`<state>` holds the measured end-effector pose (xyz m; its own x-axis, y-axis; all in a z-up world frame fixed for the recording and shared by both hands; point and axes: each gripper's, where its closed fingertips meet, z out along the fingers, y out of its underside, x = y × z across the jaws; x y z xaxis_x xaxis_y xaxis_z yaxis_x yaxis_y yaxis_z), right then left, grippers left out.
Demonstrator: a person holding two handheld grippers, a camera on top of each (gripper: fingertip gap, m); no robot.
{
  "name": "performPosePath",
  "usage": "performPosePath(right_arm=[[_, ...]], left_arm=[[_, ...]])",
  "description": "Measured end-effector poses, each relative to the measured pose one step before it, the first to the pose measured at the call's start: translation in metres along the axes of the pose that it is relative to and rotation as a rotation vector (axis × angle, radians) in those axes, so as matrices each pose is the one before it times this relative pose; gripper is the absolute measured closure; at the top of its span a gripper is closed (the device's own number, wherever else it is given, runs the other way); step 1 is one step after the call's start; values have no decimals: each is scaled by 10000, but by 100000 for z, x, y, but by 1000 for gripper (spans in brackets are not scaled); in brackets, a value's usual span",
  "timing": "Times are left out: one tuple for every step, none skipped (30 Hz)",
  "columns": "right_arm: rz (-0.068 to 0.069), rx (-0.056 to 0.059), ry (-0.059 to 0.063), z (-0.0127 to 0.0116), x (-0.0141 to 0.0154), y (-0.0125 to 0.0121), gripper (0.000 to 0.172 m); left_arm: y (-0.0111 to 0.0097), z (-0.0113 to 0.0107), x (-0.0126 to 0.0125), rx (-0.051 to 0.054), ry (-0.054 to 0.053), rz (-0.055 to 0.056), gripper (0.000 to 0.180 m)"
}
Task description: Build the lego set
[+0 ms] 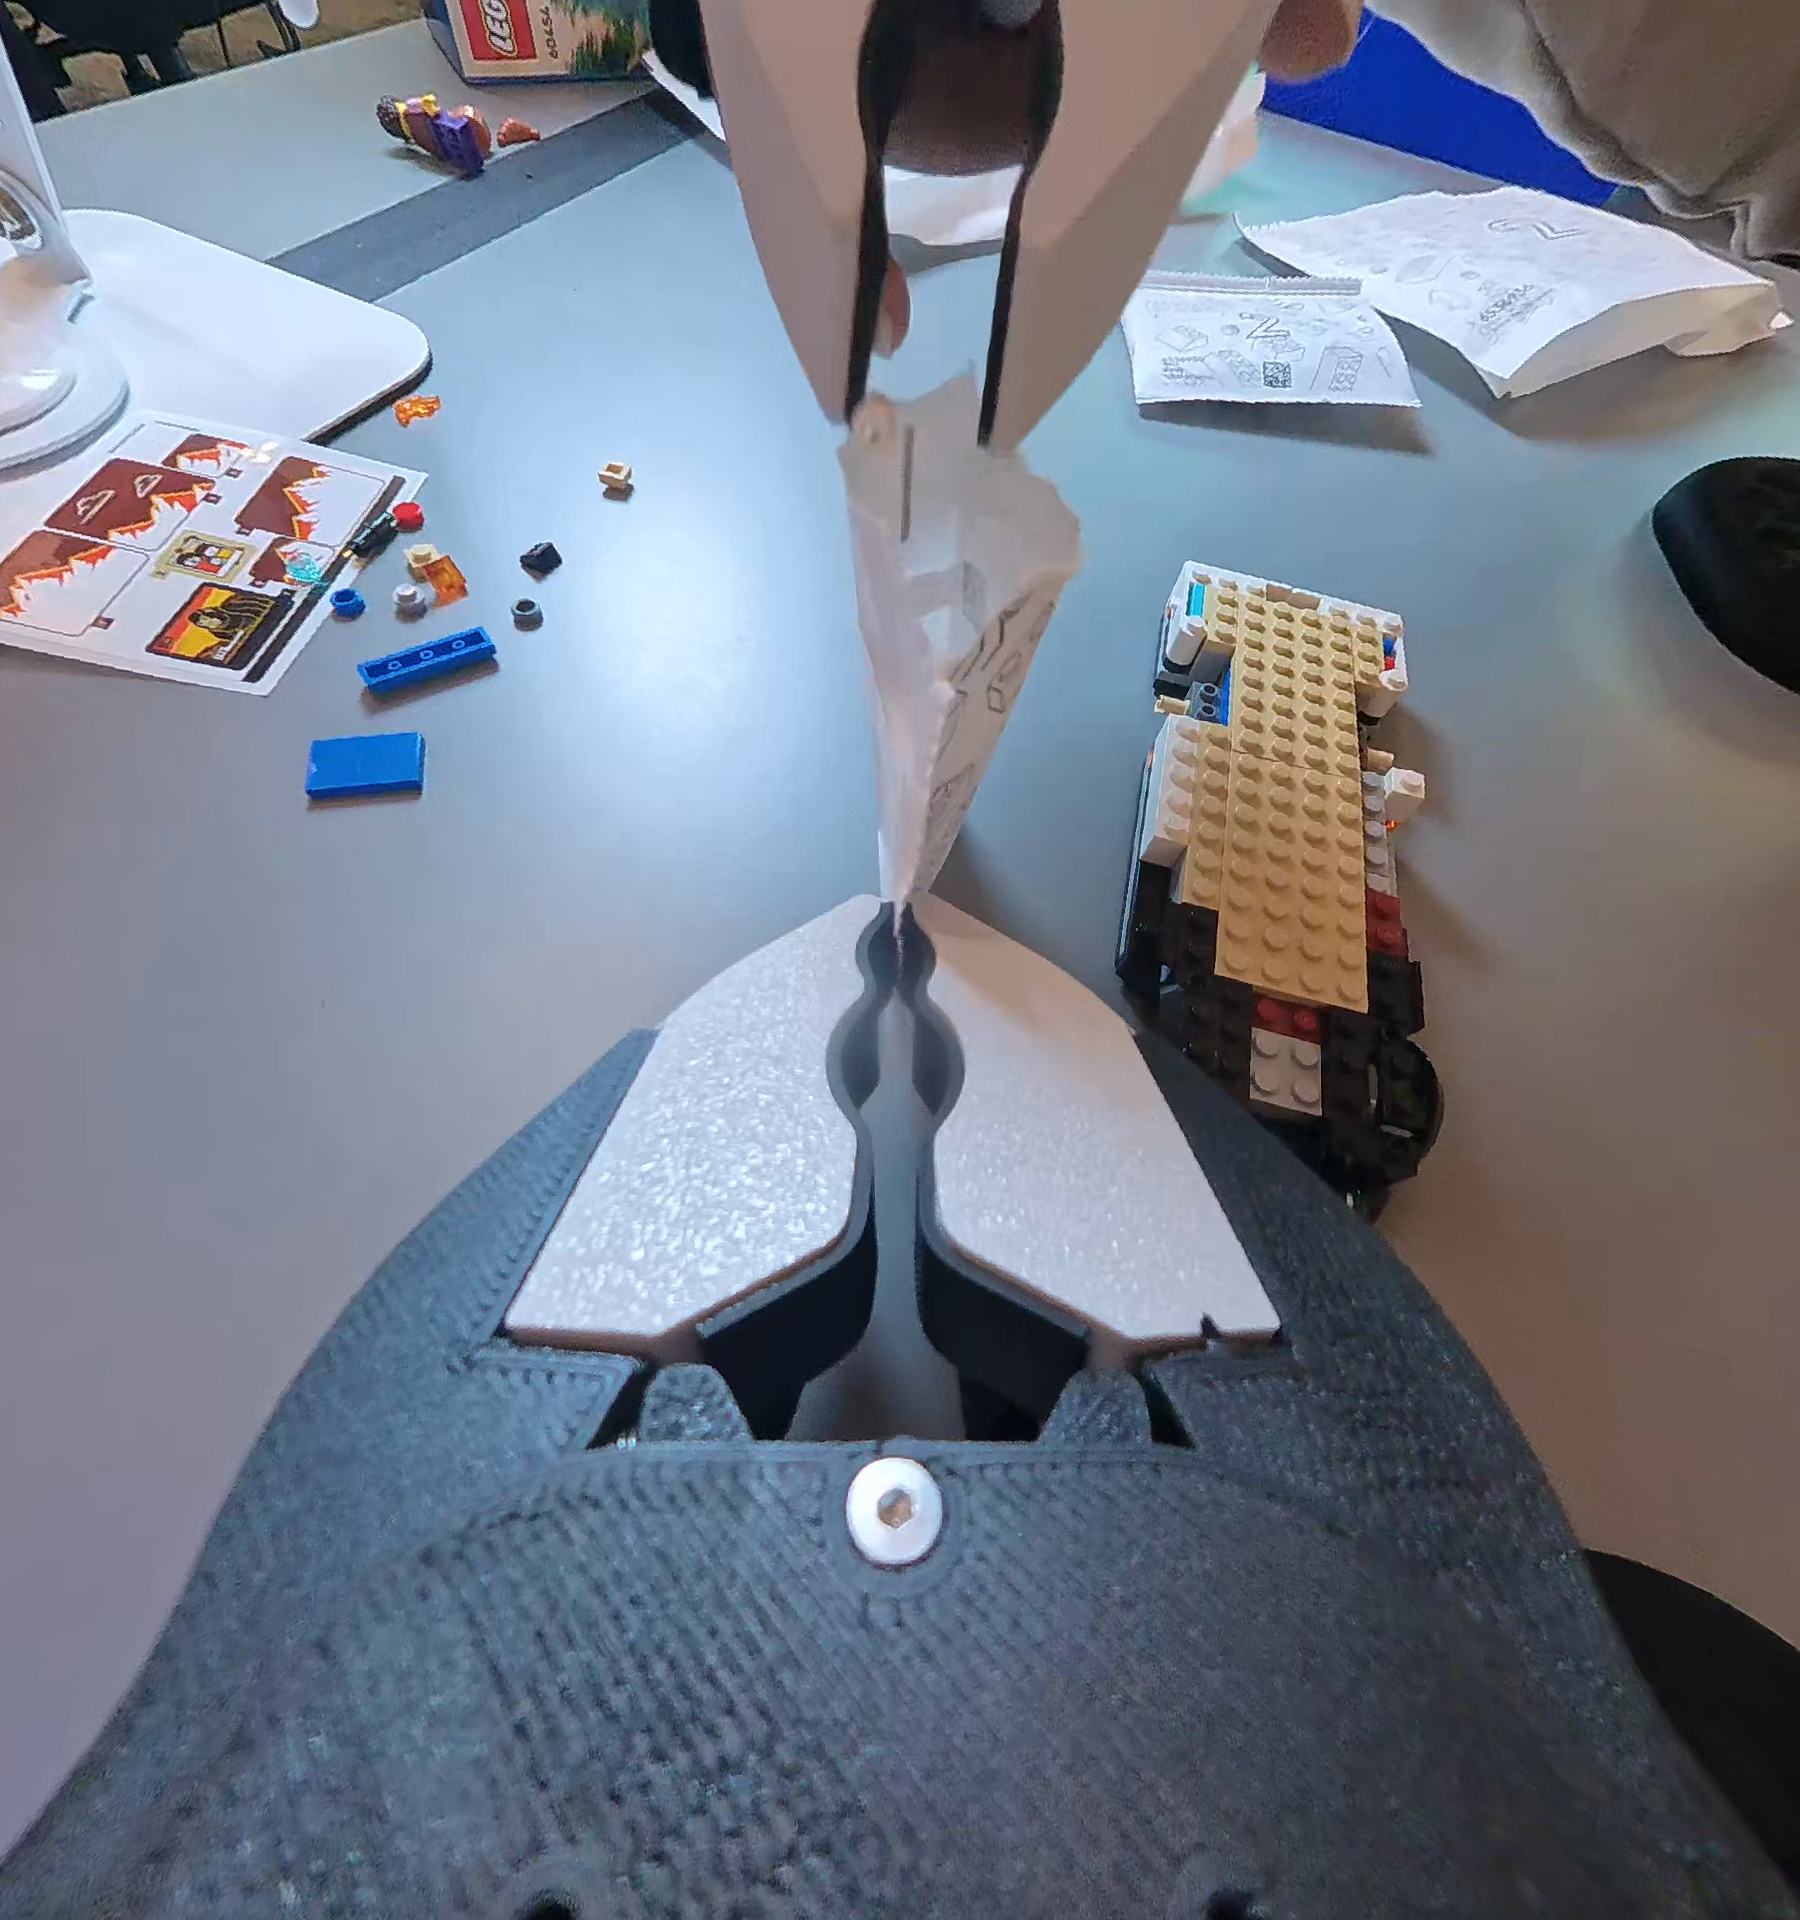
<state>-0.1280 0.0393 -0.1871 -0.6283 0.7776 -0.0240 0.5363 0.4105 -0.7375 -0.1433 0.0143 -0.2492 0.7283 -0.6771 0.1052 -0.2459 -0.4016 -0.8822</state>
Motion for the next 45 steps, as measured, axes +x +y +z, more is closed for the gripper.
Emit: performPosePath(right_arm=[[100,213,10,-458,234,-316,154],[131,148,-35,-433,218,-190,152],[154,110,-88,-363,158,-107,151],[131,120,-91,-234,88,-86,151],[79,104,-101,-81,-43,-26,151],[19,-6,-67,89,-88,124,151],[-49,-145,2,244,-69,308,151],[-106,-233,20,350,-97,417,151],[-114,-256,28,398,-100,420,150],[-113,-268,40,384,-75,408,149],[-125,-205,35,282,-82,287,148],[-114,-91,30,142,-78,122,148],[-58,-5,22,-9,-46,-25,148],[10,68,-9,-146,-52,-147,148],[41,121,-26,-253,-70,-217,148],[38,158,-9,-327,-48,-240,147],[33,141,81,-390,112,-192,148],[32,59,186,-431,318,-16,148],[37,-44,273,-432,534,233,148],[65,-165,368,-412,764,523,148],[86,-325,441,-371,929,898,148],[57,-464,397,-303,895,1260,148],[59,-495,248,-230,660,1481,149],[157,-447,59,-141,358,1523,150],[261,-392,-69,-69,135,1486,150],[306,-320,-143,-54,-57,1382,151],[289,-270,-220,-51,-341,1252,151],[209,-222,-221,-76,-574,1118,151],[89,-111,-173,-49,-737,886,151],[-2,1,-158,18,-919,653,151],[-29,-8,-163,147,-1018,565,151],[-59,-99,-79,296,-933,602,152],[-105,-143,37,411,-719,606,152],[-107,-138,117,463,-477,553,152],[-55,-110,113,437,-309,464,152],[26,-128,-1,392,-310,467,152],[63,-108,-75,301,-318,392,152],[39,-2,-85,230,-281,216,152],[33,44,-55,156,-182,117,152],[30,5,17,165,-20,124,152],[12,-70,53,140,83,223,152],[7,-30,49,76,104,130,154],[25,13,-9,-25,22,23,157],[35,-62,-7,-12,27,117,158],[5,8,56,-6,77,14,160]], left_arm=[[-17,-8,15,5,34,-27,180],[-27,3,-31,23,-11,-16,180],[8,3,-41,10,-9,-2,180],[30,13,-5,-8,11,-26,180],[39,11,-19,-8,8,-43,180],[10,10,20,2,26,-43,180],[7,18,17,4,21,-19,180],[-1,0,-27,0,-16,9,180],[7,6,17,2,16,5,180],[9,18,1,4,2,-11,180],[36,15,-29,-15,-6,-14,180],[30,-1,7,-2,25,-29,180],[-5,-3,-25,10,7,-33,180],[6,-15,-51,-2,-24,-12,180],[7,-9,-3,-4,1,-4,180],[5,-16,9,-8,7,10,180],[16,-6,6,-21,-3,29,180],[21,-26,10,-26,2,52,180],[30,-74,-19,-46,-7,70,180],[15,-119,-44,-44,-14,66,180],[21,-112,-69,-37,-10,35,180],[9,-94,-86,-15,-7,-8,180],[18,-63,-86,2,-5,-49,180],[24,-6,-33,1,16,-58,180],[35,20,4,-6,19,-26,180],[9,21,-2,6,-9,14,180],[15,32,29,-5,2,20,180],[26,19,26,-14,19,5,180],[4,7,-13,3,-9,1,180],[17,9,-16,0,-8,5,180],[12,6,-23,5,-4,-7,180],[19,24,-16,9,13,-18,180],[27,37,0,3,22,-27,180],[32,41,11,-1,15,-25,180],[33,34,26,-6,14,-7,180],[30,38,38,-12,10,9,180],[27,29,22,-6,5,5,180],[10,24,46,2,20,-11,180],[25,5,41,-6,24,-18,180],[11,14,3,-5,-5,5,180],[-12,-8,0,0,-18,30,180],[-1,-1,13,-5,-5,24,180],[-6,-5,5,0,-3,9,180],[2,-1,-6,-2,-2,4,180],[8,-4,2,-6,2,1,180]])
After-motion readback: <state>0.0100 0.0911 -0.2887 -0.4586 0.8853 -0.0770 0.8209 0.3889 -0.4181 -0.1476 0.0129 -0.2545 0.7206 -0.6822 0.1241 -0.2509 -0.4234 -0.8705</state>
